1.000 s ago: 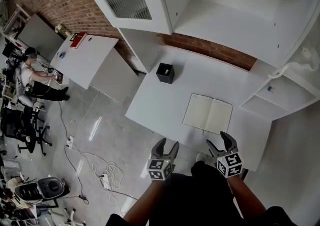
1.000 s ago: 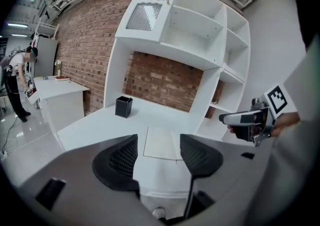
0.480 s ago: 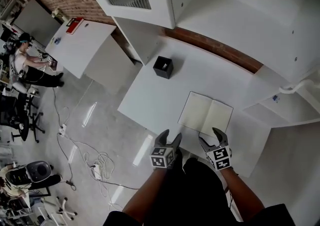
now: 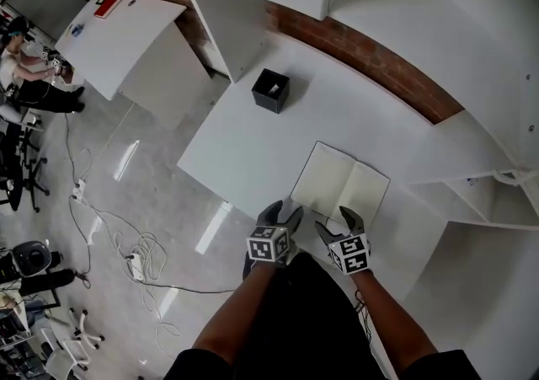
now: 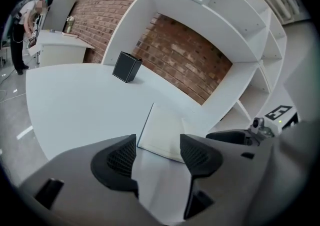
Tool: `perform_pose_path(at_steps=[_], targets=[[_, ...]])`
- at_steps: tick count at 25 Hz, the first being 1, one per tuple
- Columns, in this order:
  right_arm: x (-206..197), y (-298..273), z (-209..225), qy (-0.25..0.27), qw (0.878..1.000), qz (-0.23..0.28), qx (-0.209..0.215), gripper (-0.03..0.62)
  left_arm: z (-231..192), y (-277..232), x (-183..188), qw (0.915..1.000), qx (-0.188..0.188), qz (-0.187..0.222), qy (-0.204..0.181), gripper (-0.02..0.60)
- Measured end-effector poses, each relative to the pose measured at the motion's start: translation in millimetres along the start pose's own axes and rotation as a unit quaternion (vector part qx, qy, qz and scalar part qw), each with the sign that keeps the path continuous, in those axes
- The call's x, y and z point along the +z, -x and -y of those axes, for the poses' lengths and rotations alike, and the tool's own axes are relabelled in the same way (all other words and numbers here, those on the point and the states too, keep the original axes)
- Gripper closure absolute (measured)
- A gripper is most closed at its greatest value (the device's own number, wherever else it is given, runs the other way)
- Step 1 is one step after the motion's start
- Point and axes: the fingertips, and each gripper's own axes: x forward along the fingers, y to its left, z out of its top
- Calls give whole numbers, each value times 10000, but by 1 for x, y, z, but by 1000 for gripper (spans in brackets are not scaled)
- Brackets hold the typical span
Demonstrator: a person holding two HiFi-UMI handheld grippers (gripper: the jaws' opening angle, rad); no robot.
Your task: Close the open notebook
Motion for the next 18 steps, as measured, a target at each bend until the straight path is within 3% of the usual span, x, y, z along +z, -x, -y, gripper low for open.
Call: perform_pose_path(at_steps=[8, 12, 18], targets=[[-7, -35, 18, 19, 9998, -205, -66, 270, -12, -34, -10, 9993, -84, -285, 231, 324], [-12, -48, 19, 123, 9996, -270, -23, 269, -25, -45, -14, 9986, 129, -238, 446, 324], [-22, -59, 22, 84, 9992, -394, -2, 266, -19, -58, -18, 9971, 246, -696, 205, 324]])
